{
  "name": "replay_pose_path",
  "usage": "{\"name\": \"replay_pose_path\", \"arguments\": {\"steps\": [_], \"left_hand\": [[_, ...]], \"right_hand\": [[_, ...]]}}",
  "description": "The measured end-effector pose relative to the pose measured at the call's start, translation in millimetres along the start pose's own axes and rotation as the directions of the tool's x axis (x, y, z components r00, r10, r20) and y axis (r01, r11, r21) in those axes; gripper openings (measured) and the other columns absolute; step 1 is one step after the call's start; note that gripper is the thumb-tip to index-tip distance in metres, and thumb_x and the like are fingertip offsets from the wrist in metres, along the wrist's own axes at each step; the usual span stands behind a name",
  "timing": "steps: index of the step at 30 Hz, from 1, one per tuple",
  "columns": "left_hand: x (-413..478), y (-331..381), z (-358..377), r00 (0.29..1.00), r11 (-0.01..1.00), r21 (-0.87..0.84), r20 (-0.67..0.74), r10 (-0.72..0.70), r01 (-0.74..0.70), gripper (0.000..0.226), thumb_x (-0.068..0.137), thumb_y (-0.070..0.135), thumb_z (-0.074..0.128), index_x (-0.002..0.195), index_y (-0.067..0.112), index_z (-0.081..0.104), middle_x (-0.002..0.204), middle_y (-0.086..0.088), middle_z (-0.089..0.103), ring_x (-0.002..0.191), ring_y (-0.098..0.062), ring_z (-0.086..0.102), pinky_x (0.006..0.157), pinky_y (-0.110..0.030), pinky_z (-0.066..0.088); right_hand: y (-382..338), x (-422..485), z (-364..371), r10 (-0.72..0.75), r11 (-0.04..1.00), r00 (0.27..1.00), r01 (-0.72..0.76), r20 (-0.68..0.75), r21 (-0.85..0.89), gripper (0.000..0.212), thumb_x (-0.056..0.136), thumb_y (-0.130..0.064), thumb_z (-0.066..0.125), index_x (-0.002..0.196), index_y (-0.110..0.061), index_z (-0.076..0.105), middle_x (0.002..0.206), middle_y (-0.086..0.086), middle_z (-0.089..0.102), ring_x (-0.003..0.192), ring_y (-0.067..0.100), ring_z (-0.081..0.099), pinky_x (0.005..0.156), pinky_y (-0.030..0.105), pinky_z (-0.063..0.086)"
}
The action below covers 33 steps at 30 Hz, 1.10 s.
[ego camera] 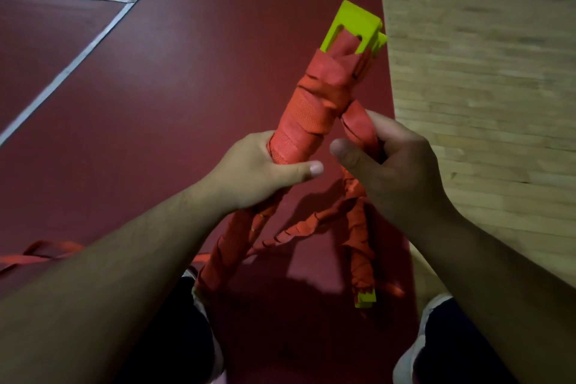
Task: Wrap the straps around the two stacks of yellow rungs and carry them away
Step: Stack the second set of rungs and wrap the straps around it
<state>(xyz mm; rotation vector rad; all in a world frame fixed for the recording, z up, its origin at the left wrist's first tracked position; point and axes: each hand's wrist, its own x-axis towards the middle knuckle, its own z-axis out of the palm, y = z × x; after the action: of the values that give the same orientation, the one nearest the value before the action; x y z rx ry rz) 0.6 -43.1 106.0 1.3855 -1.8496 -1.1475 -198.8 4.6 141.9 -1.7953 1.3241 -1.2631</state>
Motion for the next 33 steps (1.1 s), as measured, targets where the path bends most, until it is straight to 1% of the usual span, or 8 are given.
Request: {"name": "replay_pose_path", "arguments": {"steps": [5, 10, 13, 22, 26, 28, 31, 33], "left_hand": [[-1.2, 1.4, -2.1, 0.998, 0.997, -0.077, 0.060, -0.003, 0.007, 0.071, 0.058, 0.064, 0.078, 0.090, 0.003, 0.058, 0.077, -0.020, 0.068, 0.062, -0.021, 0.060, 0.058, -0.045, 0.053], [-3.0, -1.4, -6.3, 0.987, 0.999, 0.043, 0.159, 0.000, -0.007, 0.063, 0.073, 0.070, 0.070, 0.114, 0.026, 0.050, 0.088, 0.001, 0.060, 0.074, -0.009, 0.055, 0.072, -0.045, 0.054], [-6.0, -0.3, -3.7, 0.966, 0.998, -0.042, 0.258, -0.036, 0.049, 0.031, 0.092, 0.050, 0.064, 0.109, 0.032, 0.046, 0.088, -0.005, 0.058, 0.074, -0.015, 0.054, 0.068, -0.043, 0.053], [-9.4, 4.9, 8.4, 0.973, 0.981, 0.152, 0.211, 0.091, -0.124, 0.028, 0.084, 0.041, 0.075, 0.095, 0.030, 0.052, 0.077, 0.008, 0.066, 0.067, -0.007, 0.064, 0.068, -0.036, 0.055], [-5.8, 2.8, 1.7, 0.922, 0.993, -0.104, 0.388, -0.012, 0.056, 0.029, 0.075, 0.042, 0.077, 0.083, 0.022, 0.059, 0.067, 0.007, 0.059, 0.058, -0.011, 0.053, 0.060, -0.029, 0.043], [-7.6, -0.1, -1.7, 0.879, 0.967, -0.228, 0.477, 0.010, 0.113, 0.024, 0.071, 0.041, 0.077, 0.082, 0.022, 0.066, 0.074, -0.001, 0.061, 0.069, -0.017, 0.054, 0.064, -0.032, 0.045], [-9.8, -5.9, 0.8, 0.821, 0.930, -0.320, 0.570, 0.039, 0.178, 0.046, 0.073, 0.026, 0.076, 0.112, 0.004, 0.066, 0.109, -0.023, 0.070, 0.097, -0.025, 0.061, 0.089, -0.043, 0.054], [-10.6, -5.6, 7.0, 0.817, 0.950, -0.276, 0.575, 0.040, 0.148, 0.025, 0.077, 0.013, 0.073, 0.102, 0.013, 0.070, 0.098, -0.011, 0.072, 0.090, -0.017, 0.062, 0.085, -0.038, 0.054]], "right_hand": [[6.7, 1.8, -0.5, 0.029, 1.000, 0.999, -0.029, -0.021, -0.005, 0.010, 0.092, -0.029, 0.068, 0.089, -0.034, 0.060, 0.063, -0.026, 0.054, 0.064, -0.005, 0.051, 0.062, 0.007, 0.036], [9.7, 1.3, 0.9, 0.109, 0.994, 0.994, -0.109, -0.028, 0.002, 0.015, 0.085, -0.045, 0.067, 0.076, -0.037, 0.058, 0.060, -0.025, 0.053, 0.061, -0.005, 0.052, 0.059, 0.008, 0.036], [10.6, 1.2, 2.3, 0.142, 0.989, 0.988, -0.144, -0.055, -0.031, 0.029, 0.080, -0.051, 0.068, 0.065, -0.033, 0.051, 0.054, -0.020, 0.047, 0.056, -0.002, 0.045, 0.054, 0.011, 0.035], [7.4, 2.7, 2.8, 0.206, 0.970, 0.971, -0.219, -0.126, -0.103, 0.035, 0.065, -0.059, 0.069, 0.071, -0.028, 0.054, 0.052, -0.031, 0.053, 0.054, -0.009, 0.053, 0.050, 0.007, 0.035], [2.6, 0.6, 5.0, 0.190, 0.980, 0.975, -0.195, -0.113, -0.030, 0.030, 0.063, -0.049, 0.079, 0.075, -0.031, 0.059, 0.060, -0.028, 0.062, 0.062, -0.017, 0.057, 0.056, 0.004, 0.039], [-0.8, -0.6, 4.7, 0.186, 0.982, 0.980, -0.184, -0.067, 0.032, 0.030, 0.058, -0.045, 0.079, 0.077, -0.033, 0.059, 0.062, -0.037, 0.062, 0.066, -0.021, 0.059, 0.059, 0.002, 0.040], [-3.8, 1.7, 1.3, 0.174, 0.983, 0.984, -0.171, -0.039, 0.072, 0.034, 0.056, -0.047, 0.079, 0.083, -0.033, 0.062, 0.071, -0.036, 0.066, 0.072, -0.014, 0.064, 0.062, 0.006, 0.045], [-0.4, 2.3, -0.5, 0.165, 0.983, 0.986, -0.161, -0.038, 0.084, 0.038, 0.058, -0.050, 0.080, 0.086, -0.032, 0.064, 0.075, -0.031, 0.069, 0.073, -0.010, 0.066, 0.065, 0.011, 0.049]]}}
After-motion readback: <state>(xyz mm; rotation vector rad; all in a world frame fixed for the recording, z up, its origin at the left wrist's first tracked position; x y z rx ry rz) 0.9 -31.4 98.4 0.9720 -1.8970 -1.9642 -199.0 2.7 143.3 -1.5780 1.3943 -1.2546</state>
